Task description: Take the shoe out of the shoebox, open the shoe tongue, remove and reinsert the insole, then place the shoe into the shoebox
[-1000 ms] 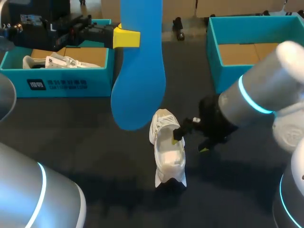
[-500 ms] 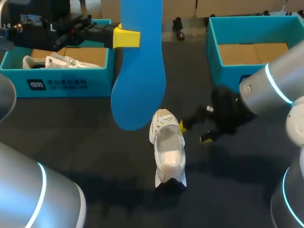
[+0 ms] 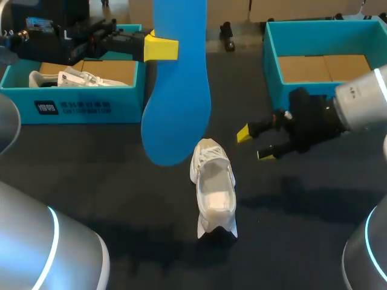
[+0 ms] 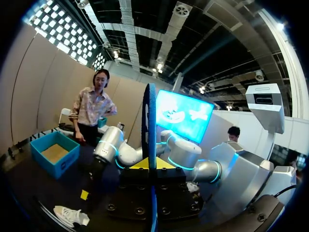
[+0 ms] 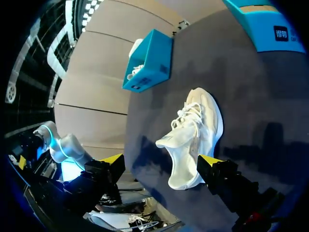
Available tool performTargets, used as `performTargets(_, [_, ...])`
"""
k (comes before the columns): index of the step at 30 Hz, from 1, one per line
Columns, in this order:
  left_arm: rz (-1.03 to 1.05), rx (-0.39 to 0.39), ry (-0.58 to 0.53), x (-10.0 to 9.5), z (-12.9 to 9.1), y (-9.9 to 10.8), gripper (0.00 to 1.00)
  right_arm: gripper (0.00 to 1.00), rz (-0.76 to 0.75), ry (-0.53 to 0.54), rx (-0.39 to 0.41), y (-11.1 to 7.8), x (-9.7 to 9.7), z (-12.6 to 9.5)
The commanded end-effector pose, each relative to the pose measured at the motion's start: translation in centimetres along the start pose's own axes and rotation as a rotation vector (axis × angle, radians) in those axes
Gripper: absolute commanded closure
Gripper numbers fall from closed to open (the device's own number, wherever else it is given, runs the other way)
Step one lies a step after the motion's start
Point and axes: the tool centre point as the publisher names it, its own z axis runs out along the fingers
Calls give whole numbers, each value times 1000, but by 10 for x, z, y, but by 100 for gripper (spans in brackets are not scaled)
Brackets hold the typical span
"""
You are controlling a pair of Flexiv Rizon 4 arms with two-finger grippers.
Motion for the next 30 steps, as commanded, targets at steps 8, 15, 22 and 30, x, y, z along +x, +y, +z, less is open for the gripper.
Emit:
performTargets(8, [0, -5, -1, 0, 0, -1, 100, 0, 25, 89, 20, 13, 9, -14])
performTargets(15, [284, 22, 24, -22, -2, 11, 100, 0, 28, 150, 23, 21, 16, -20])
performTargets(22, [600, 142, 26, -48, -4, 5, 100, 0, 30, 159, 18, 22, 17, -22])
performTargets(30, [1184, 173, 61, -74, -7, -11, 100, 0, 30, 159, 18, 22, 17, -22])
